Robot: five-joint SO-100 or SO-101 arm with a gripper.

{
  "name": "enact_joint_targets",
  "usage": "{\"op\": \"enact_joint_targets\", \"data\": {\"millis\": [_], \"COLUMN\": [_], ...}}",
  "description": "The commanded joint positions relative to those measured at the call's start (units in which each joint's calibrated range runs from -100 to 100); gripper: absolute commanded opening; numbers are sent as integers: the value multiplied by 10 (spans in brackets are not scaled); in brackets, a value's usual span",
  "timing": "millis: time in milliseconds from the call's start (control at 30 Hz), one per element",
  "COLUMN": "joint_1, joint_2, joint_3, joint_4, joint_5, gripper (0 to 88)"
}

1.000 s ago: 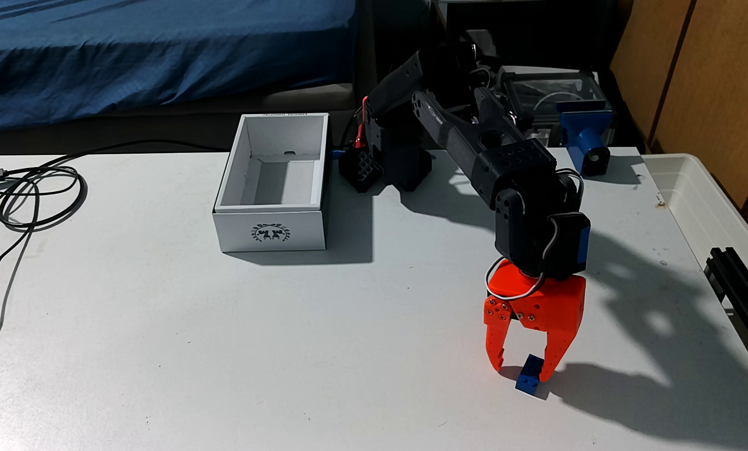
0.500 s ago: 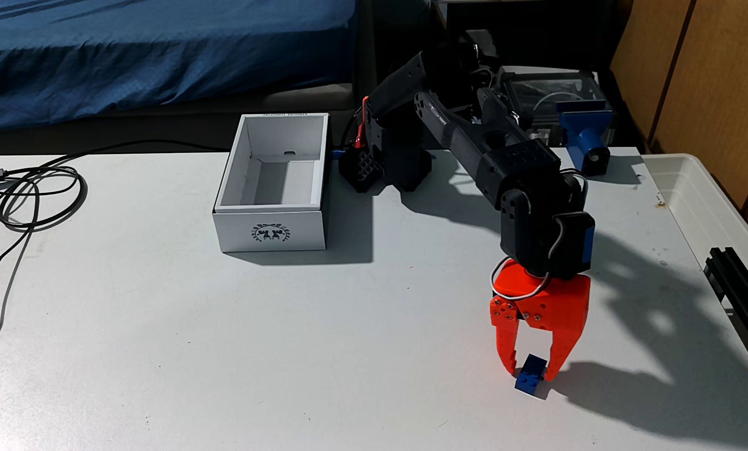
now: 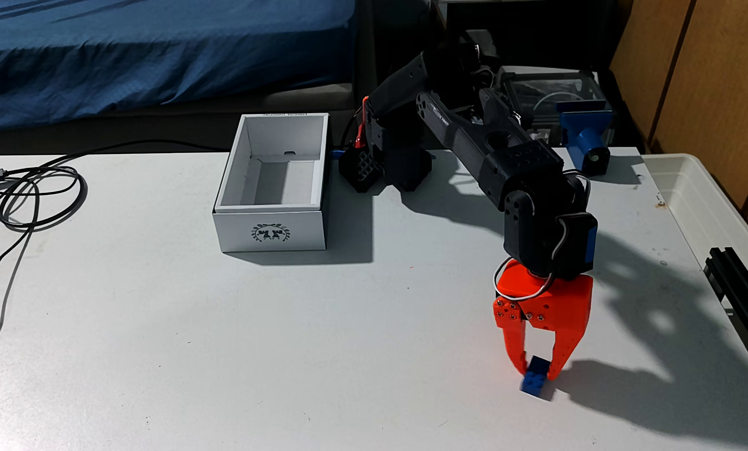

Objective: Grab the blue brick and place in box

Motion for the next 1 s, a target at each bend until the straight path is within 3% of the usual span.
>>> {"op": "enact_joint_targets", "data": {"millis": [0, 667, 967], "joint_1": [-11, 14, 62], "joint_2": [0, -13, -111], "joint_3": [0, -14, -49], "joint_4": [-6, 9, 173], "joint_5": [3, 2, 4], "gripper": [13, 7, 7]}}
